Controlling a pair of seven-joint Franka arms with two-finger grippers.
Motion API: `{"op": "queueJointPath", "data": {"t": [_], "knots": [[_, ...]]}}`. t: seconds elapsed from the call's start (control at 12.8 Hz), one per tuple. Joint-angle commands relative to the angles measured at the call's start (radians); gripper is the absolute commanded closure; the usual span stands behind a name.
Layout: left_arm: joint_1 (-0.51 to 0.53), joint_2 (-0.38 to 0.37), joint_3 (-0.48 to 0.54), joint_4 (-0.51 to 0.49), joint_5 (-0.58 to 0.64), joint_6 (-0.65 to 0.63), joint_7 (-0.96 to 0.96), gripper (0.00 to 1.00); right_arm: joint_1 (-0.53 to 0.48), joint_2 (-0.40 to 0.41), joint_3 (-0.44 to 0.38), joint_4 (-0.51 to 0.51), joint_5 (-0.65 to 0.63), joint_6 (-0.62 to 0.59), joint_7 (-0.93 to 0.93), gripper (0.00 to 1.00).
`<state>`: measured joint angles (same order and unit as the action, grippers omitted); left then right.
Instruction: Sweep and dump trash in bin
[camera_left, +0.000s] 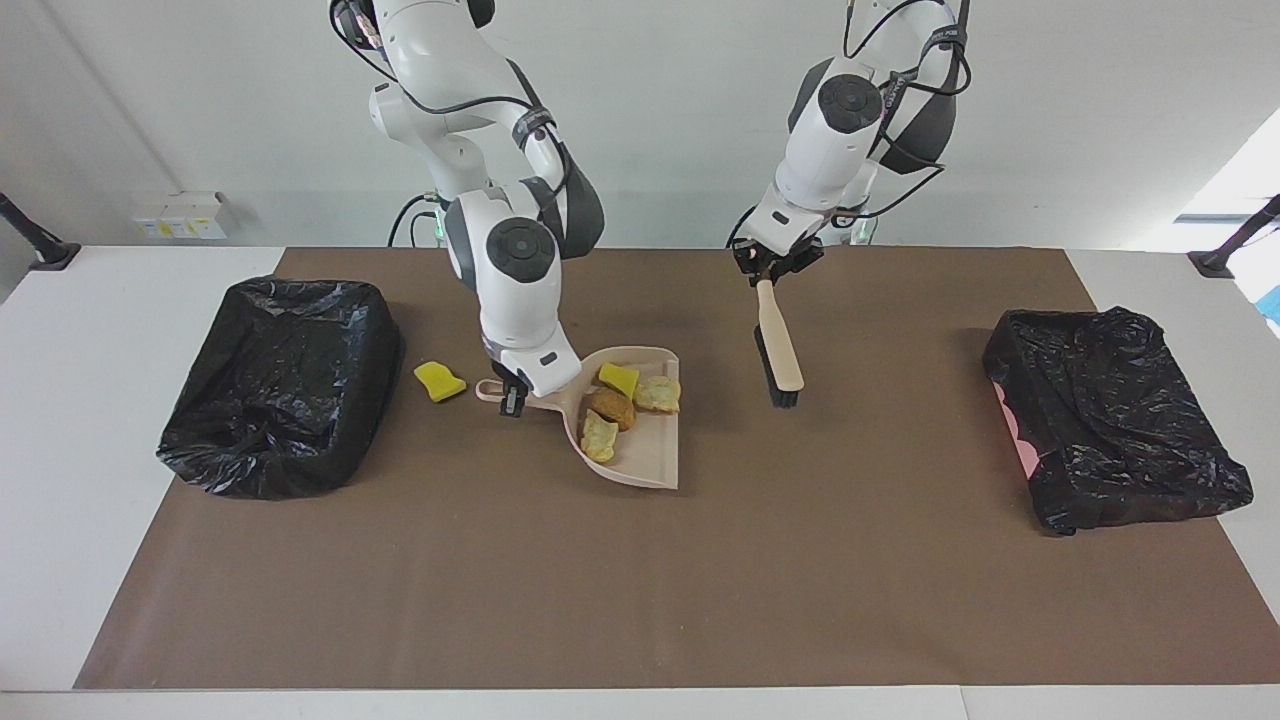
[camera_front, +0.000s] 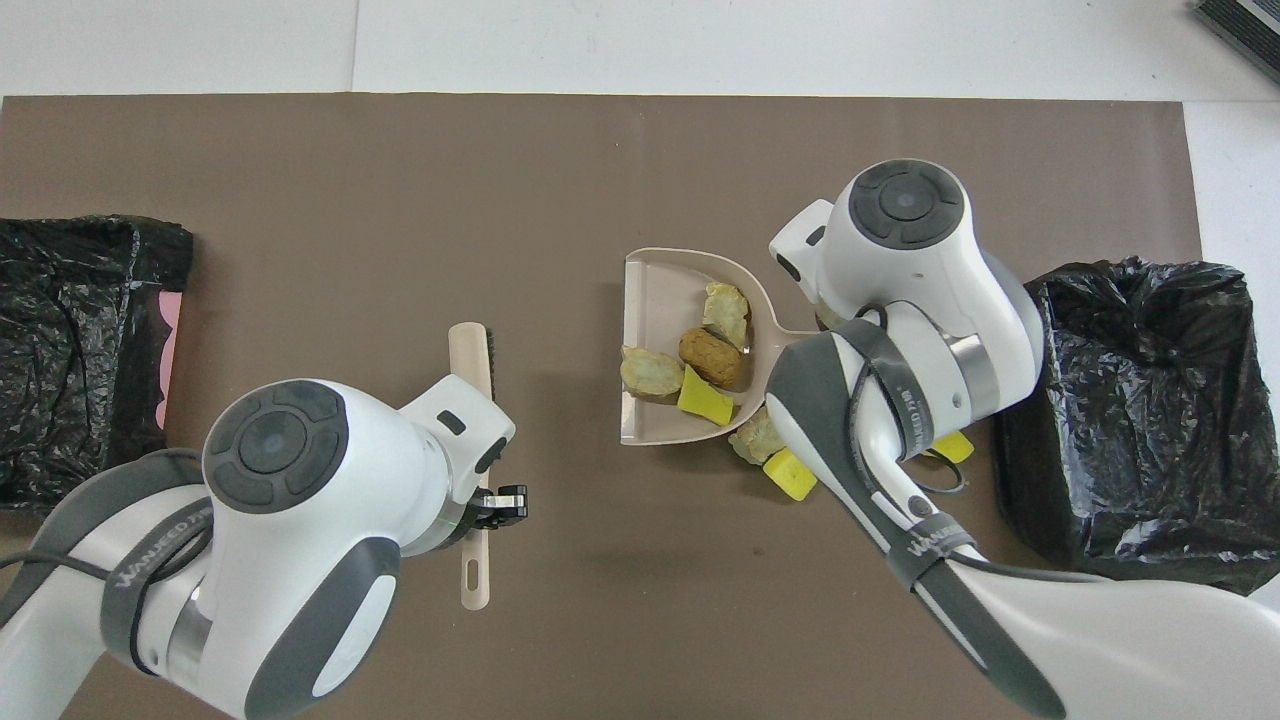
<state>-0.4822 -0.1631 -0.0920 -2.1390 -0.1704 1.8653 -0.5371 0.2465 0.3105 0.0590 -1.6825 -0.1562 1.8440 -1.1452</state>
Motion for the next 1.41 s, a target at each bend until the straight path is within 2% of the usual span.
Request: {"op": "queueJointPath", "data": {"t": [0.0,0.08,0.23,0.7,0.94,1.33], "knots": [[-0.088,-0.026,0.005,-0.042,0.022,0.038,-0.121,1.00,-0.087,-0.059,0.005,-0.003,0.029,-0.051,-0.123,1.00],[-0.122,-0.019,0.003,-0.062,0.020,0.073,-0.159,1.00,-0.116,-0.067,0.005,0.006,0.024,-0.060,-0.161,1.00],[-0.229,0.045,0.005,-0.087,0.020,0.174,-0.289,1.00,-0.168,-0.065,0.002,0.049,0.014,-0.098,-0.253,1.00],[-0.363,0.082,0.003,-0.162,0.006,0.300,-0.305,1.00,-0.364,-0.085,-0.001,0.067,-0.045,-0.086,-0.476,1.00],[-0.386,0.080,0.001,-0.171,-0.046,0.316,-0.305,1.00,-0.461,-0.087,0.001,0.067,-0.106,-0.051,-0.557,1.00],[-0.394,0.117,0.001,-0.193,-0.047,0.397,-0.326,1.00,-0.617,-0.113,-0.001,0.052,-0.155,0.035,-0.781,1.00]]}}
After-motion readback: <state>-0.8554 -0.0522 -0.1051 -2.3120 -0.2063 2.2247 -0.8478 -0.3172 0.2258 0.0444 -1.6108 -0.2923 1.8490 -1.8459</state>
